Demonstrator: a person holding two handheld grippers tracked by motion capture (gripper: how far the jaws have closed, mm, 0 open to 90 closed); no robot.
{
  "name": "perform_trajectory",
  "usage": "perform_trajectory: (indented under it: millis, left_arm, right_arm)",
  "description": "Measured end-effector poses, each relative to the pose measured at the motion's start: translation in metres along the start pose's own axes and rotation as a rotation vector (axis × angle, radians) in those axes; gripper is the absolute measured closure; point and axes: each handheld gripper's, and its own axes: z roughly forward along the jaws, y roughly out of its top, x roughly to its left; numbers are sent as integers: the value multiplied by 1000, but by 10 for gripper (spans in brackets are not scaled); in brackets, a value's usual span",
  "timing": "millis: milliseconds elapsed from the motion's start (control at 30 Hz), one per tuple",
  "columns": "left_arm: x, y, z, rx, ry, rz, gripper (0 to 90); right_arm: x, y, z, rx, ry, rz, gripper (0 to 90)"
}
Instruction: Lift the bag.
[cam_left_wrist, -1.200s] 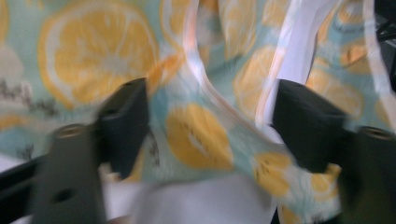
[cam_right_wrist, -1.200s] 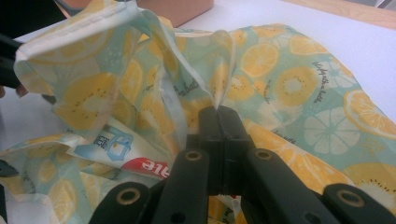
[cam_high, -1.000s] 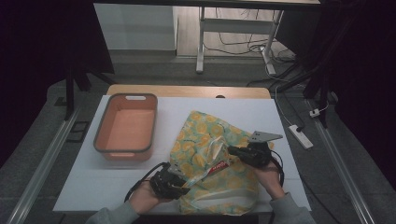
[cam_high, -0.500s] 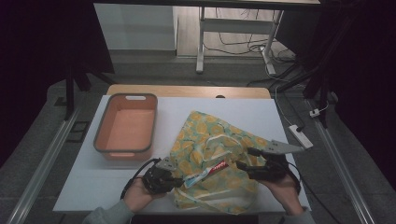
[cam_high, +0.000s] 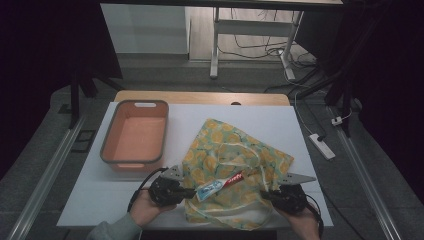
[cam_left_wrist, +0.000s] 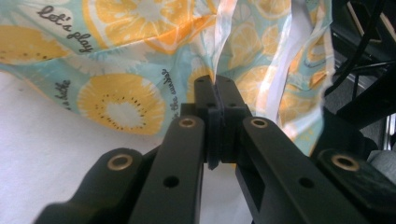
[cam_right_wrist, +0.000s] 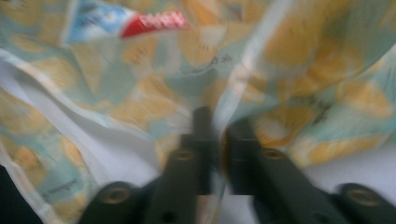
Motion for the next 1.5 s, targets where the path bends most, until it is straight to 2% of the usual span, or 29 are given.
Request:
perform_trajectory:
  millis: [200, 267, 333, 400, 433, 533, 600, 700, 867, 1067, 1133, 1233, 1300, 1367, 1433, 1500]
  left_arm:
    - [0, 5, -19, -68, 1, 3, 888]
    - [-1, 8, -27, -97, 10, 11, 888]
    - [-1, 12, -39, -132, 11, 15, 889]
    - [-1, 16, -52, -181, 3, 14, 889]
    - [0, 18, -59, -209, -11, 7, 889]
    - [0, 25, -79, -269, 2, 8, 889]
    - [2, 29, -91, -314, -12, 4, 890]
    - [4, 36, -107, -380, -6, 7, 890]
    - [10, 56, -134, -481, 0, 15, 890]
    - [11, 84, -166, -587, 12, 48, 890]
    - [9, 93, -174, -620, 12, 62, 890]
    - [8, 104, -177, -630, 39, 81, 889]
    - [12, 110, -171, -620, 45, 73, 889]
    - [21, 113, -160, -594, 60, 50, 889]
    - [32, 113, -145, -556, 60, 20, 889]
    - [44, 111, -127, -505, 76, -8, 889]
  right_arm:
    - [8, 16, -25, -150, -12, -54, 895]
    - [12, 26, -31, -183, -19, -91, 895]
    - [18, 39, -38, -219, -26, -140, 896]
    - [23, 50, -45, -262, -16, -167, 896]
    - [24, 57, -49, -284, -15, -179, 896]
    - [27, 79, -61, -344, -28, -209, 897]
    - [26, 94, -68, -383, -41, -220, 898]
    - [22, 116, -73, -420, -60, -221, 898]
    - [12, 151, -81, -488, -64, -204, 898]
    - [8, 188, -108, -612, -83, -200, 899]
    - [5, 197, -117, -652, -84, -185, 899]
    - [-1, 206, -122, -677, -115, -176, 899]
    - [-7, 208, -119, -675, -124, -160, 899]
    - [-13, 207, -109, -629, -157, -157, 898]
    - [-23, 204, -94, -567, -147, -122, 898]
    - [-33, 198, -76, -497, -163, -111, 898]
